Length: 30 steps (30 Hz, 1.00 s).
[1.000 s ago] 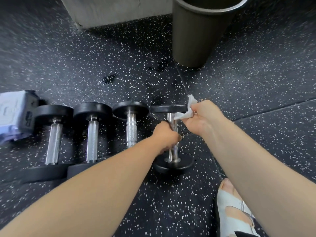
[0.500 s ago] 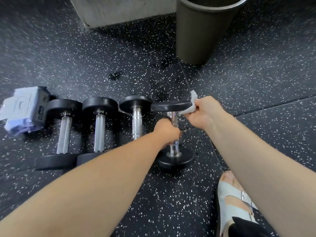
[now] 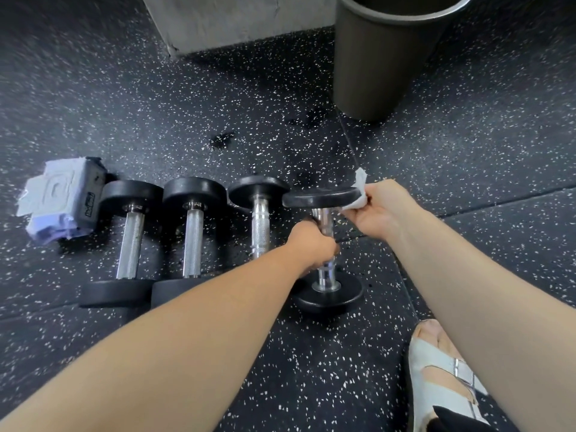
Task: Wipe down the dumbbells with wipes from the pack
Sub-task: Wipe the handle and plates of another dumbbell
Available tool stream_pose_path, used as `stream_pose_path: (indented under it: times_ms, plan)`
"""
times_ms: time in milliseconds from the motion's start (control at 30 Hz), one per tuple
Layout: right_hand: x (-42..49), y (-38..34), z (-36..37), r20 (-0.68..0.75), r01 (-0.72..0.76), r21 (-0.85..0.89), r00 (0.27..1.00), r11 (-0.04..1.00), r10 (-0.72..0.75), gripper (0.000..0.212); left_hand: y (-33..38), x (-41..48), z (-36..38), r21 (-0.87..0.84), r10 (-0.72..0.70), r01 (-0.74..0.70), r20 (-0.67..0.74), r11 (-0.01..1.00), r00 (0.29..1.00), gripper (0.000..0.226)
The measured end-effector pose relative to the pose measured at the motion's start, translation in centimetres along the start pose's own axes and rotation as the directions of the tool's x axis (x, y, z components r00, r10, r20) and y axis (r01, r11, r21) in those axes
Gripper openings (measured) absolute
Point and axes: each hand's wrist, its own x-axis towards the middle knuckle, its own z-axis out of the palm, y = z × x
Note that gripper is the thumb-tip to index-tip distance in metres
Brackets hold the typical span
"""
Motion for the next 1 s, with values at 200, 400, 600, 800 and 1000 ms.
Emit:
stream_pose_path:
  times_ms: [200, 400, 600, 800, 1000]
  plan:
    - [-1.6, 0.8, 0.0, 0.022, 0.048, 0.008, 0.999, 0.999, -0.048, 0.034, -0.1, -0.8, 0.2, -0.003, -0.026, 0.026, -0.060, 1.000, 0.998, 0.020]
    - [-1.9, 1.0, 0.2, 0.012, 0.058, 0.029, 0.998, 0.998, -0.058, 0.033, -0.1, -0.6, 0.4, -0.072, -0.038, 0.034, -0.051, 0.997, 0.998, 0.017]
    - [0.8, -0.7, 0.0, 0.090, -0.022, -0.186, 0.995, 0.982, 0.039, 0.021, -0.1, 0.1, -0.2, -0.125, -0.028, 0.036, 0.061, 0.991, 0.998, 0.029]
    - [0.8, -0.9, 0.4, 0.128, -0.033, -0.289, 0.989, 0.957, 0.073, 0.035, -1.3, -0.7, 2.4, -0.041, 0.067, -0.077, -0.211, 0.996, 0.975, 0.044]
    - [-0.1, -0.1, 1.0, 0.111, -0.006, -0.313, 0.993, 0.950, 0.042, 0.038, -1.2, -0.8, 4.4, -0.291, -0.096, -0.009, -0.342, 0.957, 0.935, 0.051]
